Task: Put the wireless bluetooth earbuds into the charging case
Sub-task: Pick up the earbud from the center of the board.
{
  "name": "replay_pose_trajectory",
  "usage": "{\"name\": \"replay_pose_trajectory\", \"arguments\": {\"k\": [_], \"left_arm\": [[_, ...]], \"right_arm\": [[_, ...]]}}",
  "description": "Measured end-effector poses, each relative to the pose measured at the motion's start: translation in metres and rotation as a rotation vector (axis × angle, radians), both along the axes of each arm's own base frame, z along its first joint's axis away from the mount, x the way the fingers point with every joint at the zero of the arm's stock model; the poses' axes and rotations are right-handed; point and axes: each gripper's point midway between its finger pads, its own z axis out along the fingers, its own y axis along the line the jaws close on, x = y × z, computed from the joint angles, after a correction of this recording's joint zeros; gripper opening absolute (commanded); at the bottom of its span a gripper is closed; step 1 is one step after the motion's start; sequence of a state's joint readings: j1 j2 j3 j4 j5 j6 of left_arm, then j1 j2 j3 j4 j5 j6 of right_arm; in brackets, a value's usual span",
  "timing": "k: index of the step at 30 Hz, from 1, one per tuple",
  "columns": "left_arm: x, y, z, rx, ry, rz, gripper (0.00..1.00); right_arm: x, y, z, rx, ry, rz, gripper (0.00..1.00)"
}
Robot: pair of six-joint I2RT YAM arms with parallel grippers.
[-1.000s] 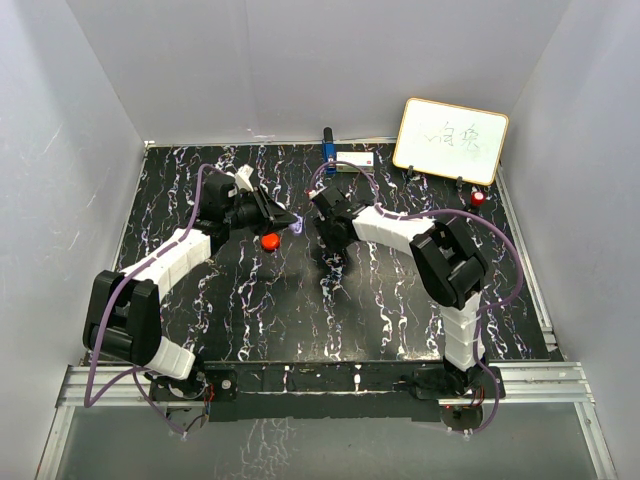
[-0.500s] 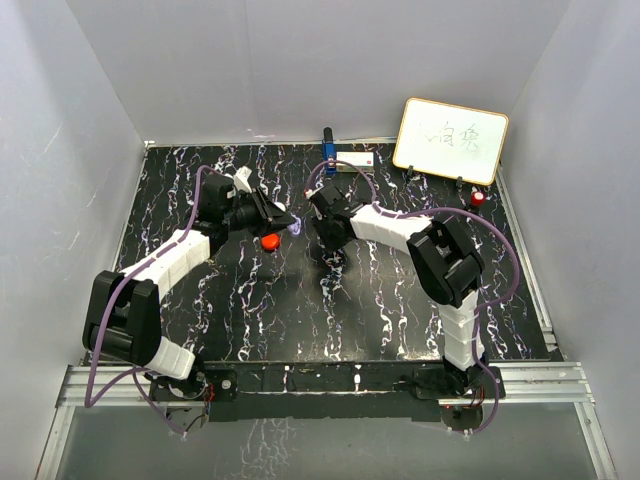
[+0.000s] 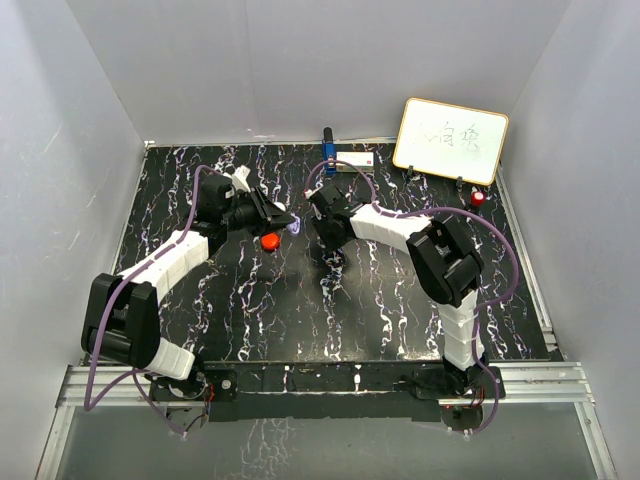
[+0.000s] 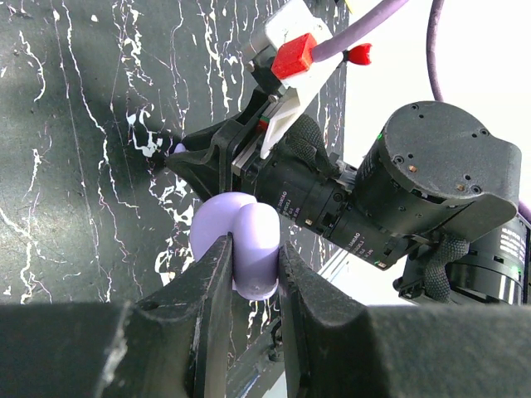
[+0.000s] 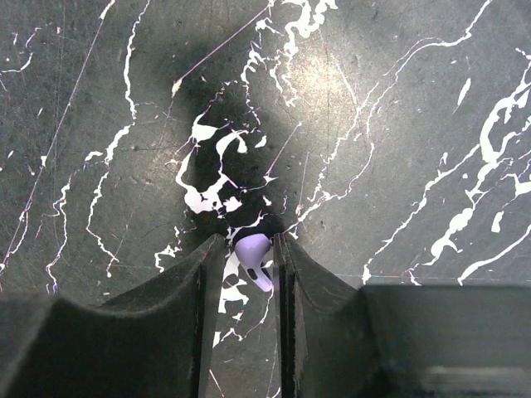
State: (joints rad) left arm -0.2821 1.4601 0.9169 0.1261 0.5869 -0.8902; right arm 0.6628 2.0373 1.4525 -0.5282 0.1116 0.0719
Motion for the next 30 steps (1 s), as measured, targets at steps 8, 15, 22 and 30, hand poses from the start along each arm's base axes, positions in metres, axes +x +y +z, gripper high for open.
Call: {"name": "replay_pose_trajectory", "arguments": {"k": [8, 15, 22, 30], "left_arm": [[0.0007, 0.0013, -0.0002, 0.0, 0.0, 0.003, 0.0], [0.0008, 0.0016, -0.0003, 0.0, 0.001, 0.004, 0.0], [0.0009, 0.0016, -0.0002, 0.0, 0.0, 0.004, 0.0], [0.0008, 0.0016, -0.0003, 0.0, 0.001, 0.004, 0.0]], "right_arm": [[-0.0001, 0.0022, -0.0005, 0.008, 0.01, 0.005, 0.19], [0.0006, 0.0029, -0.0007, 0.018, 0.019, 0.006, 0.26], [0.002, 0.0002, -0.0002, 0.021, 0.027, 0.001, 0.36], [0.0011, 0.0009, -0.0005, 0.025, 0.033, 0.01, 0.31]]}}
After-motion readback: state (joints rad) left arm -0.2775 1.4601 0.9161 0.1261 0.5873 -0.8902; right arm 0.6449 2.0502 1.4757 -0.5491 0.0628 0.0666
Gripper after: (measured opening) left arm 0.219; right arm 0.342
